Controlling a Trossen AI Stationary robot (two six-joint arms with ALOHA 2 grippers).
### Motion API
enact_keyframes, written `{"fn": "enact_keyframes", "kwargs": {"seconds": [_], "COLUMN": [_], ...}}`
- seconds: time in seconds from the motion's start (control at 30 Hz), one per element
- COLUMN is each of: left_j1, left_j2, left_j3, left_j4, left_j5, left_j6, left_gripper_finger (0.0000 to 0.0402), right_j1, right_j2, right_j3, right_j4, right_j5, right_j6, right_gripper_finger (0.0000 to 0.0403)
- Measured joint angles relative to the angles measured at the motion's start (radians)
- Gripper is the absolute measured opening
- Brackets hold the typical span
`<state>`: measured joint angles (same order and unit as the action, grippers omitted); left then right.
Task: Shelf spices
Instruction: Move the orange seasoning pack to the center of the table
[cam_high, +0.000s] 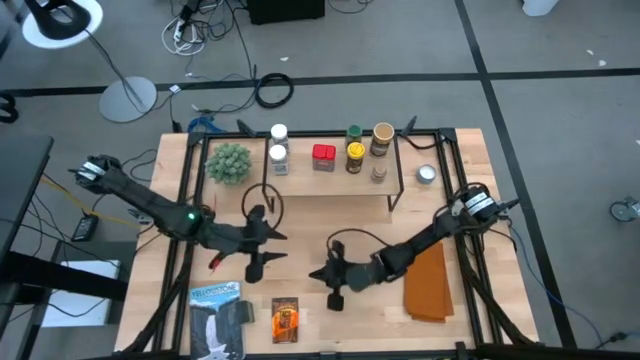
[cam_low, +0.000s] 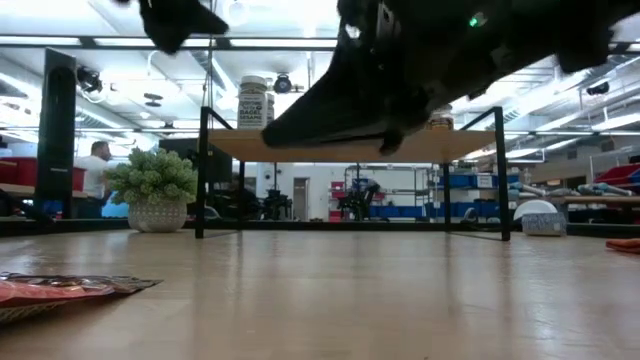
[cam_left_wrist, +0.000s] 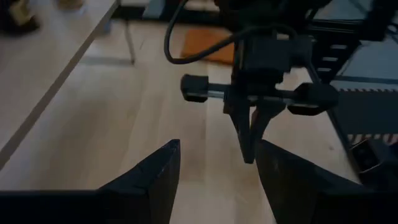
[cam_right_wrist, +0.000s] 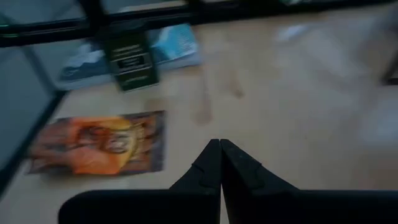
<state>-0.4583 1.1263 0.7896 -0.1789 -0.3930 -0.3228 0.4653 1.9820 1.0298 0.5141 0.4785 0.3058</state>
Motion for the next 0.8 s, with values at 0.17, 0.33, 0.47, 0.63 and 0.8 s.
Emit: {"fn": "enact_keyframes", "kwargs": {"seconds": [0.17, 0.33, 0.47, 0.63, 0.8], "left_j1": [-0.014, -0.071, -0.144, -0.233, -0.339], "left_j2": [-0.001, 0.001, 0.004, 0.036, 0.117], "left_j3": [0.23, 0.34, 0.36, 0.36, 0.36], "left_j4": [-0.426, -0.693, -0.759, -0.789, -0.856], "left_j5": [-0.007, 0.009, 0.004, 0.006, 0.072], "left_j6": [-0.273, -0.516, -0.696, -0.891, -1.073], "left_gripper_finger": [0.0194, 0.0127, 0.0055, 0.0005, 0.0002], "right_j1": [-0.072, -0.092, -0.088, -0.087, -0.064], "right_j2": [0.017, 0.1, 0.169, 0.271, 0.369], "right_j3": [0.026, 0.126, 0.208, 0.321, 0.458], "right_j4": [0.024, 0.025, 0.025, 0.019, -0.036], "right_j5": [-0.207, -0.296, -0.377, -0.442, -0.502], "right_j6": [-0.003, -0.091, -0.128, -0.143, -0.146], "right_gripper_finger": [0.0001, 0.0001, 0.0, 0.0, 0.0]}}
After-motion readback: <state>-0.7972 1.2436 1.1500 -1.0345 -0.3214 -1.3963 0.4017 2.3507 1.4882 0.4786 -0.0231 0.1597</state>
